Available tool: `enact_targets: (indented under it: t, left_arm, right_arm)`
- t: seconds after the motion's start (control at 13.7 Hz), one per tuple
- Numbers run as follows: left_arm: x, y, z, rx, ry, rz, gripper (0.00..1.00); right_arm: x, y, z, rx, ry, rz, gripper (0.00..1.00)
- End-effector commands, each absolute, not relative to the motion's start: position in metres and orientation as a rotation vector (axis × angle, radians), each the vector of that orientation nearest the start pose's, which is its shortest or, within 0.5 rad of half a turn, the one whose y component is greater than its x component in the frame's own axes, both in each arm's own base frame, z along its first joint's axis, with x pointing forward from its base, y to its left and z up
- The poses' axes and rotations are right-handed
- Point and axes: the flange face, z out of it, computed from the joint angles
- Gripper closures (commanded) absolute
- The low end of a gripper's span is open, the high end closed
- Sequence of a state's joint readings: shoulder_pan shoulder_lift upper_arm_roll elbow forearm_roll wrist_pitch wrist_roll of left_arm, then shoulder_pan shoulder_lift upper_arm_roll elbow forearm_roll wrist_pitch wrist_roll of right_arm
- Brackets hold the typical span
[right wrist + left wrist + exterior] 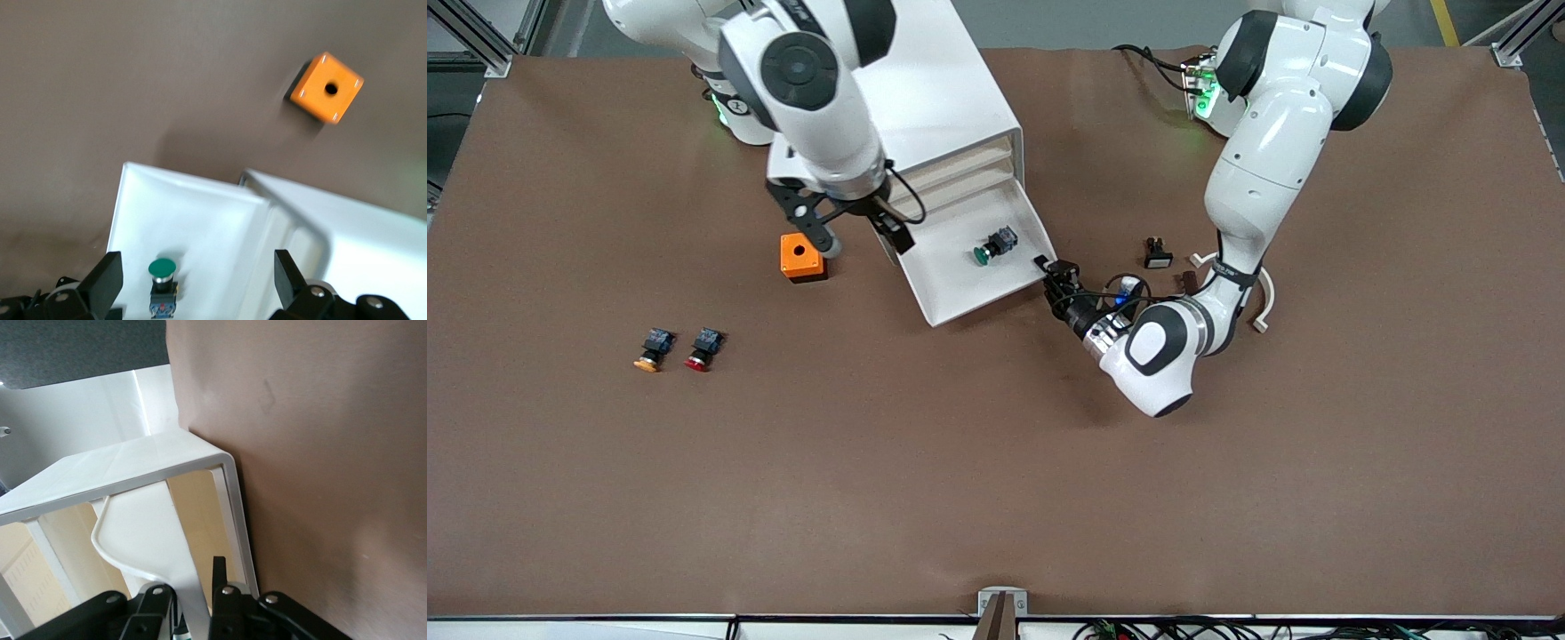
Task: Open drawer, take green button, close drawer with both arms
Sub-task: 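Lower the right gripper into the drawer and grasp the green button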
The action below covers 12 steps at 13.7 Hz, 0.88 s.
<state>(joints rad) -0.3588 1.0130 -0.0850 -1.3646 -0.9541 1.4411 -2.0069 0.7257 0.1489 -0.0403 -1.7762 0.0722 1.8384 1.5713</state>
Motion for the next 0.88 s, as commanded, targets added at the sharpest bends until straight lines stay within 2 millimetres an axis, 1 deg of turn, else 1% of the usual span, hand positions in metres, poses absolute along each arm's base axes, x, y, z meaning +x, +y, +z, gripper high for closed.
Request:
enact_targets:
  t: [0.0, 0.15, 0.22, 0.29, 0.36, 0.44, 0.58, 0.66, 0.8]
  left_arm:
    - [0.552, -0.348, 0.112, 1.618, 2.369, -2.044, 0.77]
    - [0.553, -0.348, 0.112, 1.618, 2.365, -2.044, 0.70]
    - [0.555, -0.345, 0.113, 1.611, 2.367, -2.042, 0.48]
    - [0.557, -0.346, 0.116, 1.612, 2.361, -2.038, 0.17]
    - [0.559, -0.347, 0.120, 1.622, 2.346, -2.030, 0.00]
    - [0.561, -0.348, 0.126, 1.656, 2.287, -2.017, 0.00]
    - [0.577, -0.346, 0.143, 1.699, 2.145, -1.984, 0.00]
    - [0.582, -0.346, 0.149, 1.703, 2.093, -1.974, 0.00]
    - [0.594, -0.343, 0.162, 1.743, 1.970, -1.934, 0.00]
  right_arm:
    - [0.444, 0.421, 0.436, -2.815, 1.491, 0.096, 0.00]
    - [0.436, 0.450, 0.413, -2.745, 1.558, 0.055, 0.00]
    - [0.429, 0.464, 0.400, -2.746, 1.558, 0.018, 0.00]
    - [0.421, 0.476, 0.385, -2.762, 1.558, -0.012, 0.00]
    - [0.415, 0.485, 0.373, -2.771, 1.555, -0.028, 0.00]
    - [0.411, 0.492, 0.361, -2.779, 1.541, -0.032, 0.00]
    - [0.405, 0.505, 0.343, -2.767, 1.537, -0.039, 0.00]
    - [0.404, 0.510, 0.336, -2.750, 1.549, -0.042, 0.00]
    - [0.400, 0.517, 0.321, -2.769, 1.542, -0.042, 0.00]
